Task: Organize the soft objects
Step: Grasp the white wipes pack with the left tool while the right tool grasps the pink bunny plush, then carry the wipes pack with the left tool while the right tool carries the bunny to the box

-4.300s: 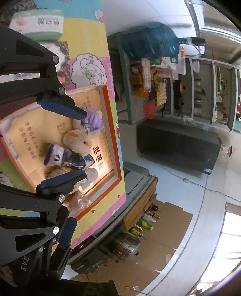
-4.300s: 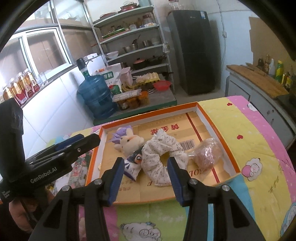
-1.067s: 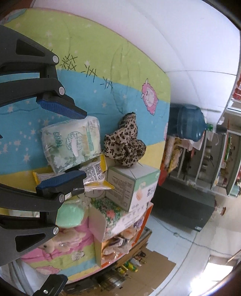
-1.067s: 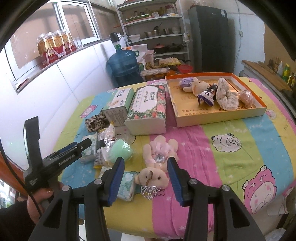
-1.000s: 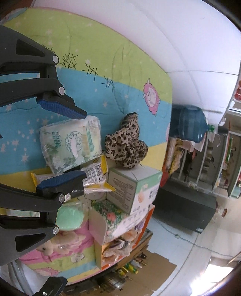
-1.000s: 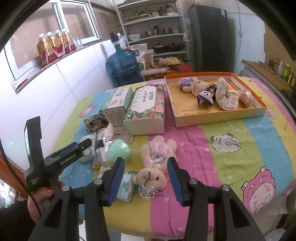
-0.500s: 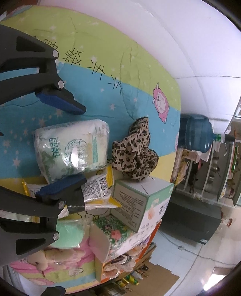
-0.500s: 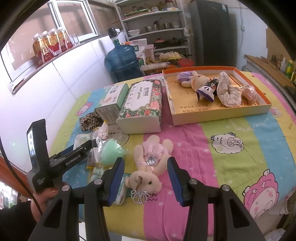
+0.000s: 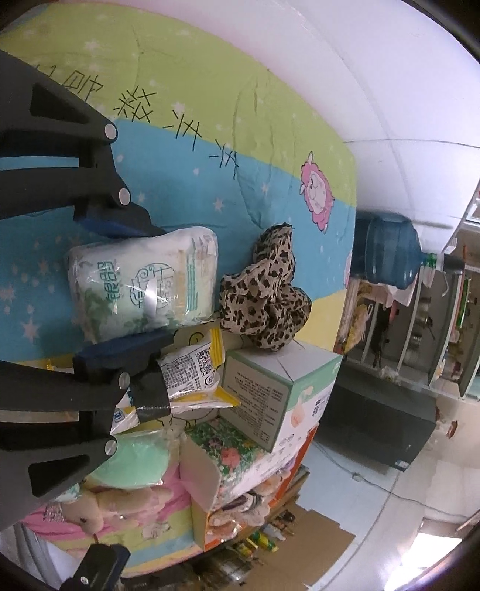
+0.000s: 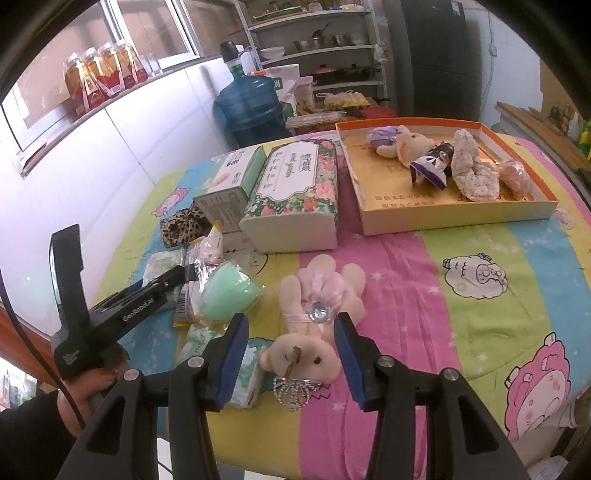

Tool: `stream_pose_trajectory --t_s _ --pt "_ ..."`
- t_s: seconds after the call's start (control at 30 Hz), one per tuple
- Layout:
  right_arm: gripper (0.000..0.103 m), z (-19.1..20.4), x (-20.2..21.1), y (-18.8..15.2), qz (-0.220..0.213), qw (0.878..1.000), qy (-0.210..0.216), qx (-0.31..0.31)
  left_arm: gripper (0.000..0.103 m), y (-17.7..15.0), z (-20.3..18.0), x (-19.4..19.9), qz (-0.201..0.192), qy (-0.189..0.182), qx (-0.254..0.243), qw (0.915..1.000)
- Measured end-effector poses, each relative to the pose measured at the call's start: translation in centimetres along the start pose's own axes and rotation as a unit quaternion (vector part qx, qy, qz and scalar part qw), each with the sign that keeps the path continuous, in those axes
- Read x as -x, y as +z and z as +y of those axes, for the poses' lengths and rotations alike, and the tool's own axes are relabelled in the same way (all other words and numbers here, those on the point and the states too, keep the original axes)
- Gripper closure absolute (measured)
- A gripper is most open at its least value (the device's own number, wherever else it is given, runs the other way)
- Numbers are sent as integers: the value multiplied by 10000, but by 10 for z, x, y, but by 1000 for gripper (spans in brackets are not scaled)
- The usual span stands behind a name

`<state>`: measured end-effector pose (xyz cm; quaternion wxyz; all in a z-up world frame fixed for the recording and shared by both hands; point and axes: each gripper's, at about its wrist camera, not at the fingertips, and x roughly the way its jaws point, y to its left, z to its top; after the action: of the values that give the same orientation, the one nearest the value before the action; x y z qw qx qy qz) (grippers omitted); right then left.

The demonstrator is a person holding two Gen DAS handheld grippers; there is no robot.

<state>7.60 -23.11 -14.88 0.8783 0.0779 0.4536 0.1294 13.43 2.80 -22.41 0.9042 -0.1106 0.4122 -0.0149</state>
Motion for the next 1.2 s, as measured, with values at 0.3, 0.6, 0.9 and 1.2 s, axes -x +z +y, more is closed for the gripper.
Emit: stream_pose_trajectory --t_s 0.3,0.6,0.9,1.2 --pt "55 0 -11 -3 73 9998 -141 -152 59 4 18 22 -166 -123 195 9996" --pt "55 -2 -27 -5 136 9976 -548 -398 59 20 22 54 -536 -251 79 9982" --pt "29 -9 -43 -11 411 9918 -830 -881 59 23 27 69 -619 -344 -3 9975" --pt "56 -7 -43 -15 448 9917 -739 -947 59 23 32 74 -622 -450 -21 9970"
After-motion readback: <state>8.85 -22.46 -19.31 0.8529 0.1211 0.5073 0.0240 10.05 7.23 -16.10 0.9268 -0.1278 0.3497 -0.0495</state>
